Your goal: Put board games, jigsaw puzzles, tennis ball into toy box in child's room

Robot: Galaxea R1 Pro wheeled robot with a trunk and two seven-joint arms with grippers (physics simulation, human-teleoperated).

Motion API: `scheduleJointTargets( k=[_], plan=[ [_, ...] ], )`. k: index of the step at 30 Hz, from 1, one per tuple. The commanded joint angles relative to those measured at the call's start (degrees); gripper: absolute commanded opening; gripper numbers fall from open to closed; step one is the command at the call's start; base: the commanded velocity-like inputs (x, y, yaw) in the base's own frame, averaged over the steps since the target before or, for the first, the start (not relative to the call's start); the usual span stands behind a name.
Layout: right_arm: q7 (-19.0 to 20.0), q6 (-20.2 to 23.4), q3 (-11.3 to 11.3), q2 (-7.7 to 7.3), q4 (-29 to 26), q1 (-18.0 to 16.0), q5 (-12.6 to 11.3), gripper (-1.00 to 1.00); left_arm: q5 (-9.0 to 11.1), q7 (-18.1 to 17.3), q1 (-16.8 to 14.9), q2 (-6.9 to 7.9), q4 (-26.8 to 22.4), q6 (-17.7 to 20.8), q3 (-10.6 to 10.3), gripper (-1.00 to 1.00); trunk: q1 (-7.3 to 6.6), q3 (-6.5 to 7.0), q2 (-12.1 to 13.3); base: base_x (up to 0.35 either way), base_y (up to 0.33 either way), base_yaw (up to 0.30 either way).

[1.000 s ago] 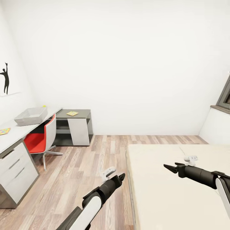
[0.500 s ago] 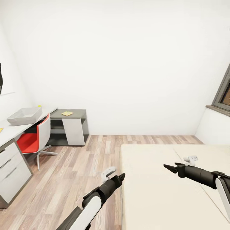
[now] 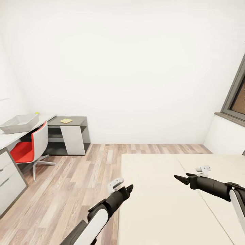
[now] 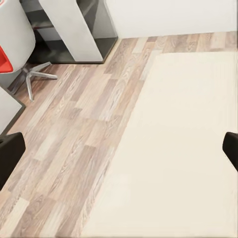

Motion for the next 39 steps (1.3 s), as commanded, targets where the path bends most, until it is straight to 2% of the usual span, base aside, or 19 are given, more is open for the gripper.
scheduleJointTargets(
  k=[1,17,39],
  plan=[
    [-0.06,0.47,-0.04,-0.02,-0.01,-0.06,-0.44,1.00,0.32,0.40,-0.06,0.00,-0.09,0.11,-0.03,1.00,0.04,-0.14,-0.14,0.000,-0.304,0.000],
    [-0.08,0.48,-0.04,-0.01,-0.01,-0.06,-0.49,1.00,0.25,0.40,-0.06,0.00,-0.09,0.11,-0.03,1.00,0.04,-0.14,-0.14,0.000,-0.305,-0.001],
    [-0.11,0.48,-0.04,0.09,0.02,-0.06,-0.46,1.00,0.25,0.40,-0.06,0.00,-0.09,0.11,-0.03,1.00,0.04,-0.01,-0.14,0.000,-0.305,-0.083]
  ],
)
